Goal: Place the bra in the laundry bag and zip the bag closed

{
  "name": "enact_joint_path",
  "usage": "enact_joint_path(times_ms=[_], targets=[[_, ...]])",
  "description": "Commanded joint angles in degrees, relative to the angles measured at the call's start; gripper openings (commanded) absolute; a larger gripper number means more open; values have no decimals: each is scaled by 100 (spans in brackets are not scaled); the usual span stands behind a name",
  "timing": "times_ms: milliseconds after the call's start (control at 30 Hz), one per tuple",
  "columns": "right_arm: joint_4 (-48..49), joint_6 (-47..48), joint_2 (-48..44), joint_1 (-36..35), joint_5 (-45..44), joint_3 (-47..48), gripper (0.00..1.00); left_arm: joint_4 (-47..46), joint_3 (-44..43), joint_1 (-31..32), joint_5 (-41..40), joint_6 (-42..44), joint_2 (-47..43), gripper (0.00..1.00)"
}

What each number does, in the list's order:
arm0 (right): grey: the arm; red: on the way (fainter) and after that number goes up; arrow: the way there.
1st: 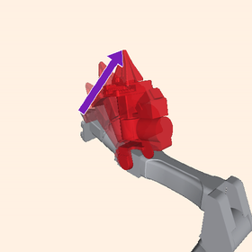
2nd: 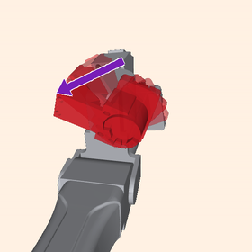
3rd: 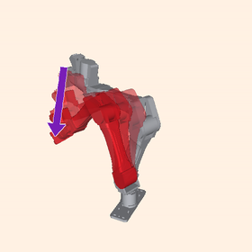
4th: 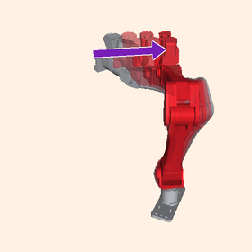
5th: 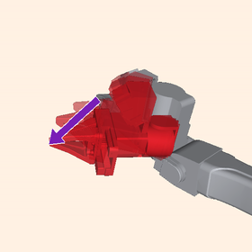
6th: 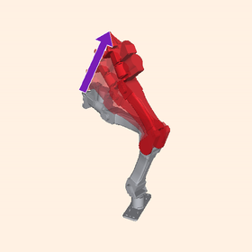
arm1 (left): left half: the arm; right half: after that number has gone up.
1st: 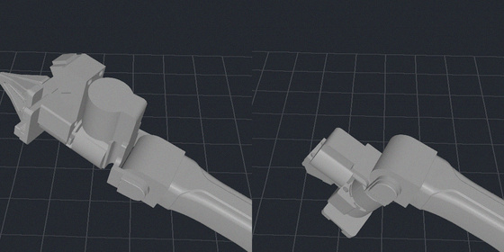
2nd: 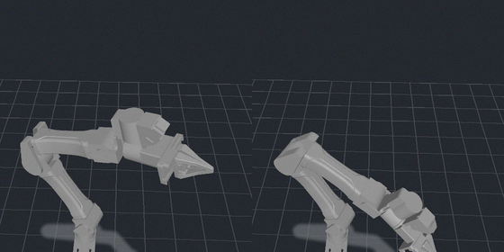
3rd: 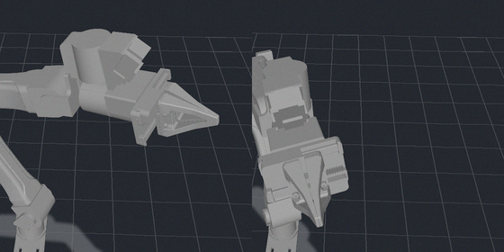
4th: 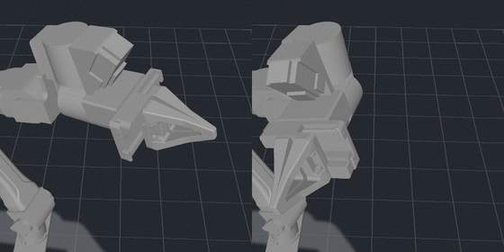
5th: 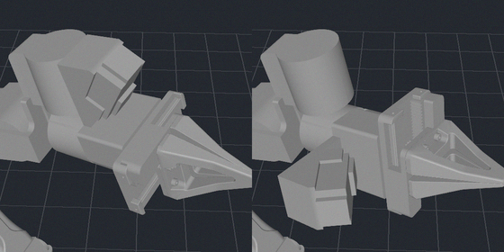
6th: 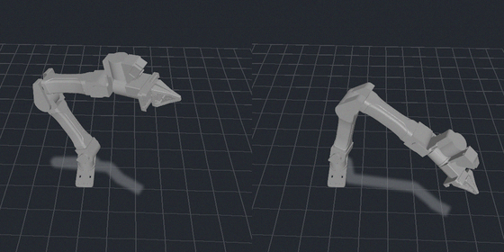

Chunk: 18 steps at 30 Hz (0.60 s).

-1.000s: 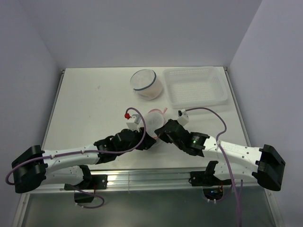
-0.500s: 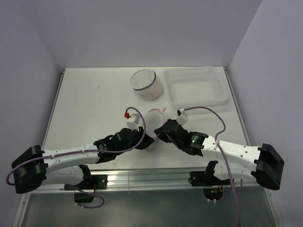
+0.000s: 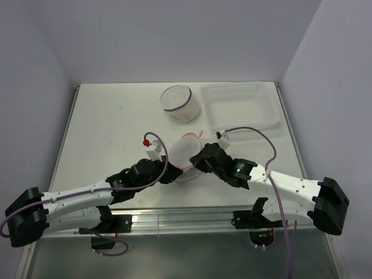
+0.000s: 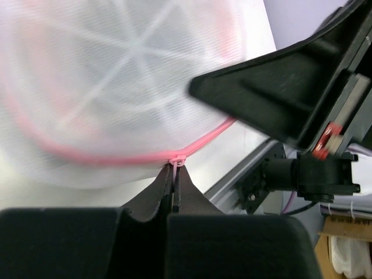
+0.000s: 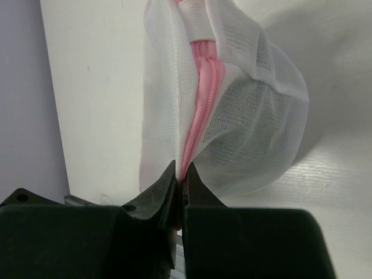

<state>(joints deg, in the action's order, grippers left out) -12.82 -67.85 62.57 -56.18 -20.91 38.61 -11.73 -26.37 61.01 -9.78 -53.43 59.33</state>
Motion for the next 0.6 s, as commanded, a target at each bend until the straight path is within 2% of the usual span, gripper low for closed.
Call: enact_joint_path(times_ms=[0, 200, 433, 533, 567], targets=[[-124, 553, -174, 484, 156, 156, 0, 494, 447, -317, -217, -220, -500, 0], [-2, 1230, -25, 1311, 956, 278, 0, 1363, 888, -836, -428, -580, -1283, 0], [253, 2082, 756, 1531, 2019, 1007, 0, 2016, 1090, -1074, -868, -854, -2503, 0], [315, 2293, 1134, 1453, 2450, 1368, 16, 1868, 985, -1065, -710, -599, -2628, 0], [272, 2346, 1274, 1418, 2468, 1586, 30, 1771, 932, -1065, -614, -494, -2594, 0]])
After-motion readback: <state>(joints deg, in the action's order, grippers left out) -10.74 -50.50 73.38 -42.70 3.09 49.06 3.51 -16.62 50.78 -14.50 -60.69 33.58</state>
